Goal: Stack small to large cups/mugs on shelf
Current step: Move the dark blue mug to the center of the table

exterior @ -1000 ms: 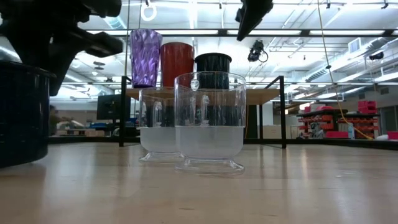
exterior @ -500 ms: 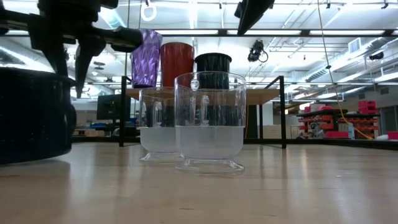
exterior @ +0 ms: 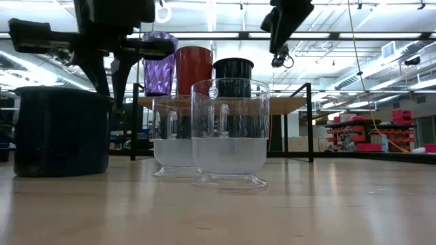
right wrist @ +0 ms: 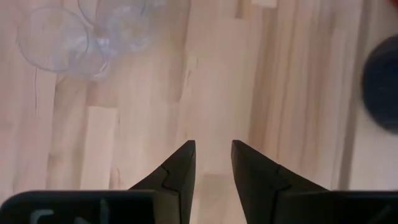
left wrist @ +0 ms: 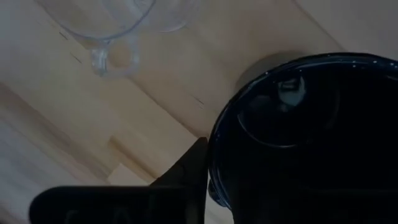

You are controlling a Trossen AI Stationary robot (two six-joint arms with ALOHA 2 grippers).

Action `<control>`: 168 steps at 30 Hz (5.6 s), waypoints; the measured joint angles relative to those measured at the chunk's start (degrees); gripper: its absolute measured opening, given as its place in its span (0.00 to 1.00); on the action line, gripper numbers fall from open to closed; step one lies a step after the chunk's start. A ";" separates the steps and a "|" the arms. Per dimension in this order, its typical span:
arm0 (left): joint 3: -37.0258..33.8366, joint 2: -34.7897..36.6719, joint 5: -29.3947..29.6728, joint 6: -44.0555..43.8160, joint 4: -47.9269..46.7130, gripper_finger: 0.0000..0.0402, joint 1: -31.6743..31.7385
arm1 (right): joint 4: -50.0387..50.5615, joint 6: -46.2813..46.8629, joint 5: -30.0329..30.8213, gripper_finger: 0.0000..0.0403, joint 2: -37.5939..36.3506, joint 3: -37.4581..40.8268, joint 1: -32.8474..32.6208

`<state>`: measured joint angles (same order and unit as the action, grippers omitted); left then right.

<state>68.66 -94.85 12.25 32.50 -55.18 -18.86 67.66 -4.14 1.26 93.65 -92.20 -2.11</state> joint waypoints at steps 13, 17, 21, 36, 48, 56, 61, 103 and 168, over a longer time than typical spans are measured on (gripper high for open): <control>0.00 0.00 0.52 1.17 1.86 0.26 2.33 | -0.55 -0.31 0.15 0.27 -0.02 0.30 -1.84; 0.00 0.00 1.41 1.13 1.78 0.37 1.94 | -0.83 -0.43 0.15 0.27 -0.02 0.29 -1.81; -0.04 1.94 2.22 -0.55 1.36 0.45 0.64 | -0.94 -0.57 0.15 0.27 -0.02 0.28 -1.79; -1.04 12.95 1.47 -52.26 -5.47 0.35 -1.10 | -1.27 -2.12 0.34 0.27 -0.11 0.26 -1.77; -8.47 12.50 -3.70 -73.91 -4.77 0.34 3.14 | -3.32 -1.81 2.81 0.27 -8.03 0.21 0.67; -9.16 12.33 -5.02 -73.04 -3.10 0.41 4.08 | -3.14 -0.12 2.78 0.27 -11.63 0.21 0.77; -9.16 12.33 -5.02 -72.29 -3.08 0.36 4.08 | -3.13 -0.14 2.78 0.27 -11.78 0.21 0.77; -0.84 6.23 -3.49 -51.47 -6.66 0.07 7.77 | -9.49 -3.16 2.78 0.27 -10.82 10.25 2.78; 24.69 -17.22 -5.79 -38.18 5.80 0.07 21.49 | -14.36 4.73 -0.04 0.24 -29.55 29.35 -0.83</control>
<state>93.36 -112.07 6.46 -5.67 -49.38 2.62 53.30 0.58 1.21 64.09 -62.84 -2.94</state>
